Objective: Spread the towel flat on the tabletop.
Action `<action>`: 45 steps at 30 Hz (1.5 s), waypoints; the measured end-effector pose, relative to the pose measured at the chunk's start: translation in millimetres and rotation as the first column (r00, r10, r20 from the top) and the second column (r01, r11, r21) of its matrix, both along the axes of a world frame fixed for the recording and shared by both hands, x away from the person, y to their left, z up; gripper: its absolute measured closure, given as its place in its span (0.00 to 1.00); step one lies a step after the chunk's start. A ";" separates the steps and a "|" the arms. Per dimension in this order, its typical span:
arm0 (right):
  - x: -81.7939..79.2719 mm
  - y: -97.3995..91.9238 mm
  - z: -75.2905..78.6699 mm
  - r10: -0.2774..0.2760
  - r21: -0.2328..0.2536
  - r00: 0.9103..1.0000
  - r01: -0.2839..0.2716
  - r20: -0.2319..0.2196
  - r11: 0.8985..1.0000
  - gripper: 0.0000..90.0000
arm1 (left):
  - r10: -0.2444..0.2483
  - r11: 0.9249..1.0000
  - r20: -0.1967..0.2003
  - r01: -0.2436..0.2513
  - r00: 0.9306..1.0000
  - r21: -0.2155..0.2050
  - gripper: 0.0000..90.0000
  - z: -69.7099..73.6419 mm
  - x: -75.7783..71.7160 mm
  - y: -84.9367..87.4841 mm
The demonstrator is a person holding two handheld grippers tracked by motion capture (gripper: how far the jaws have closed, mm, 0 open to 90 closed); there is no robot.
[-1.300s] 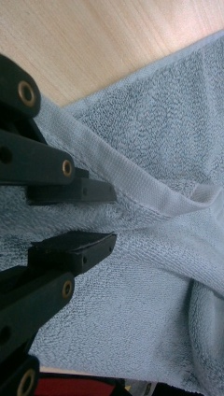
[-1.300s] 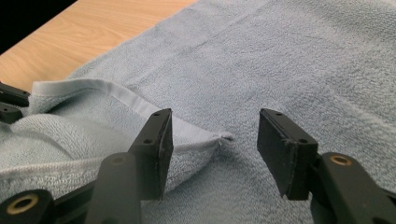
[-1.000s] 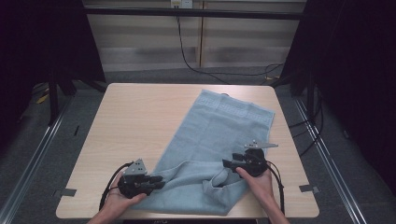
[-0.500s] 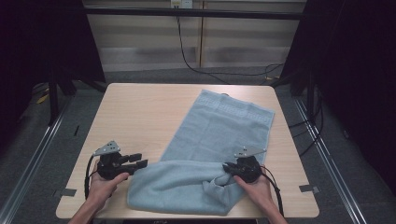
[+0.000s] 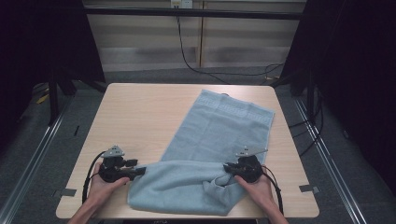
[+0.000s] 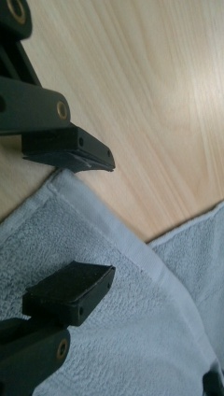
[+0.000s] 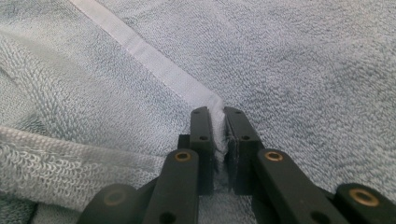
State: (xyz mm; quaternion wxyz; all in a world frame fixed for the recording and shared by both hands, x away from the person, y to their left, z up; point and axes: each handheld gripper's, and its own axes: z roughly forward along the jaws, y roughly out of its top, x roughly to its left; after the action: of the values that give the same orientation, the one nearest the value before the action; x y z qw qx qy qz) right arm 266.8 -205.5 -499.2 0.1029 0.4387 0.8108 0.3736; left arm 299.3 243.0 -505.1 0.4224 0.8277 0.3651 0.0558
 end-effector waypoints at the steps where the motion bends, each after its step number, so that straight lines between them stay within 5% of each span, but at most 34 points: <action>1: -0.1 -1.1 -0.1 0.000 0.000 1.000 0.000 0.000 1.000 0.93 | 0.000 1.000 0.000 0.000 1.000 0.000 0.53 0.0 0.0 0.0; 3: -0.5 -2.0 -0.1 -0.005 0.005 1.000 0.005 -0.004 1.000 0.93 | -0.057 0.998 0.013 0.057 0.998 0.014 0.60 -0.1 -5.9 -5.0; 6: -2.0 -4.2 0.0 -0.011 0.007 1.000 0.011 -0.011 1.000 0.93 | -0.167 0.986 -0.002 0.167 0.986 0.022 0.89 0.3 -13.8 -16.6; 12: -0.5 -7.3 3.7 -0.004 0.034 1.000 0.004 -0.021 0.999 0.94 | -0.150 0.989 -0.021 0.150 0.989 0.008 0.97 3.2 -10.3 -20.0; 15: 2.3 -12.1 10.4 -0.018 0.087 1.000 0.017 0.010 0.996 0.94 | -0.130 0.988 -0.022 0.128 0.991 -0.089 0.97 10.7 -6.2 -12.8; 19: 7.2 -16.4 21.1 -0.035 0.156 0.999 0.029 0.036 0.987 0.94 | -0.117 0.983 -0.007 0.115 0.993 -0.142 0.97 20.8 -6.3 -11.3; 22: 3.3 -17.8 45.4 -0.044 0.213 0.993 0.021 0.107 0.977 0.94 | -0.110 0.968 0.063 0.121 0.992 -0.221 0.97 47.4 -9.4 -7.7; 25: -0.7 -19.8 61.2 -0.048 0.245 0.988 0.011 0.145 0.970 0.94 | -0.097 0.962 0.103 0.119 0.990 -0.245 0.97 62.8 -11.0 -5.1; 27: -5.5 -23.0 86.5 -0.056 0.297 0.978 -0.007 0.201 0.955 0.94 | -0.077 0.949 0.148 0.118 0.986 -0.292 0.97 82.7 -12.4 -3.1; 32: -6.5 -28.7 124.4 -0.063 0.308 0.959 -0.026 0.276 0.951 0.94 | -0.070 0.947 0.197 0.127 0.978 -0.294 0.97 108.5 -7.8 -6.9; 34: -6.8 -30.6 131.1 -0.070 0.312 0.956 -0.023 0.286 0.950 0.94 | -0.061 0.943 0.225 0.130 0.972 -0.308 0.97 122.6 -5.8 -6.6; 35: -8.3 -36.4 143.8 -0.079 0.323 0.947 -0.027 0.311 0.946 0.94 | -0.043 0.938 0.245 0.124 0.969 -0.323 0.97 134.7 -5.4 -3.7; 39: -22.2 -49.1 158.7 -0.099 0.358 0.930 -0.037 0.355 0.933 0.94 | -0.043 0.937 0.259 0.129 0.965 -0.324 0.97 140.2 -9.7 -0.7; 42: -33.2 -50.4 153.0 -0.084 0.343 0.935 -0.042 0.344 0.938 0.94 | -0.075 0.941 0.233 0.146 0.970 -0.306 0.97 126.9 -21.1 -1.2; 44: -52.6 -50.1 135.2 -0.053 0.319 0.949 -0.051 0.311 0.946 0.94 | -0.095 0.945 0.211 0.155 0.973 -0.289 0.97 112.2 -29.0 -0.8; 45: -61.9 -50.6 124.2 -0.055 0.313 0.952 -0.044 0.301 0.949 0.94 | -0.111 0.958 0.172 0.151 0.979 -0.242 0.97 90.8 -37.7 -0.9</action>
State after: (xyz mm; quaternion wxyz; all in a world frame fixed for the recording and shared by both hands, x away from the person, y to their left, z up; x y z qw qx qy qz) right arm 204.9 -256.1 -375.0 0.1571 0.3886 0.7134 0.5615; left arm 261.6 242.1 -414.3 0.5549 0.7824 0.2789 0.0455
